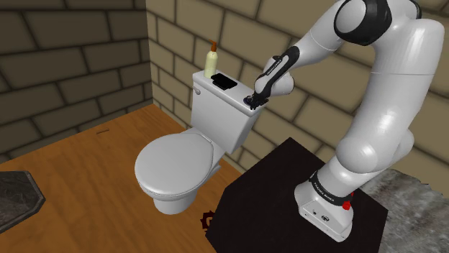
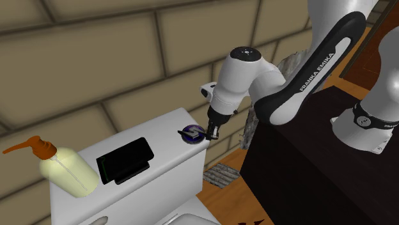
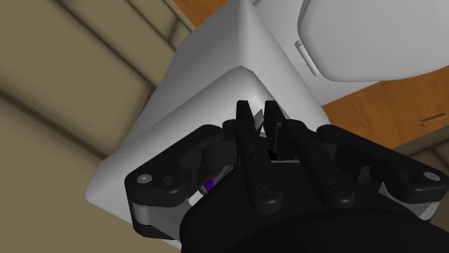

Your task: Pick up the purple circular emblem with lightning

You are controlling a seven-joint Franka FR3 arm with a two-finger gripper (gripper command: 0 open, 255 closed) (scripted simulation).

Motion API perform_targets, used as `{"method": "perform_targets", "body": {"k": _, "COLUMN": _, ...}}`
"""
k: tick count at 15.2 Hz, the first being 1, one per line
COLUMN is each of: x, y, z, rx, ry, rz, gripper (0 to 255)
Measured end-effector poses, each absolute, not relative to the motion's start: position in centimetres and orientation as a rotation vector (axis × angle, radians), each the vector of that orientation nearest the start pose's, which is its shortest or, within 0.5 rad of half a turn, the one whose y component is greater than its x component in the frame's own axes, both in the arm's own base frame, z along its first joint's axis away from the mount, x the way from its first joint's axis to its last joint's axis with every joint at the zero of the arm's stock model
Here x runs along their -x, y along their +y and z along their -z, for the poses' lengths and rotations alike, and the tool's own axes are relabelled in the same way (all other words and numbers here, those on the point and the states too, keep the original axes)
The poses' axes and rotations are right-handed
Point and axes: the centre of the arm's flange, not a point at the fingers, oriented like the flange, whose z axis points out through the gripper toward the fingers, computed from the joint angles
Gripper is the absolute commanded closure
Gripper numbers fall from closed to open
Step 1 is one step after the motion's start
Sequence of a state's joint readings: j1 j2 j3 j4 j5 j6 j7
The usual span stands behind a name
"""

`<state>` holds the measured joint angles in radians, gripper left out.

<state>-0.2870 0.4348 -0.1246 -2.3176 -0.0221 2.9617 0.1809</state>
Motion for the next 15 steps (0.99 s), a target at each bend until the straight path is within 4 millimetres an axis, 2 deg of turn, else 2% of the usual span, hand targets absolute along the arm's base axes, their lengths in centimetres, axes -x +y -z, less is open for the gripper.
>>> {"method": "perform_targets", "body": {"k": 6, "x": -49.4, "y": -21.6, "z": -17.9, "rx": 3.084, "ry": 0.877, "rz": 0.328, "gripper": 255}}
{"method": "perform_targets", "body": {"k": 15, "x": -49.4, "y": -21.6, "z": -22.3, "rx": 3.084, "ry": 0.876, "rz": 0.329, "gripper": 255}}
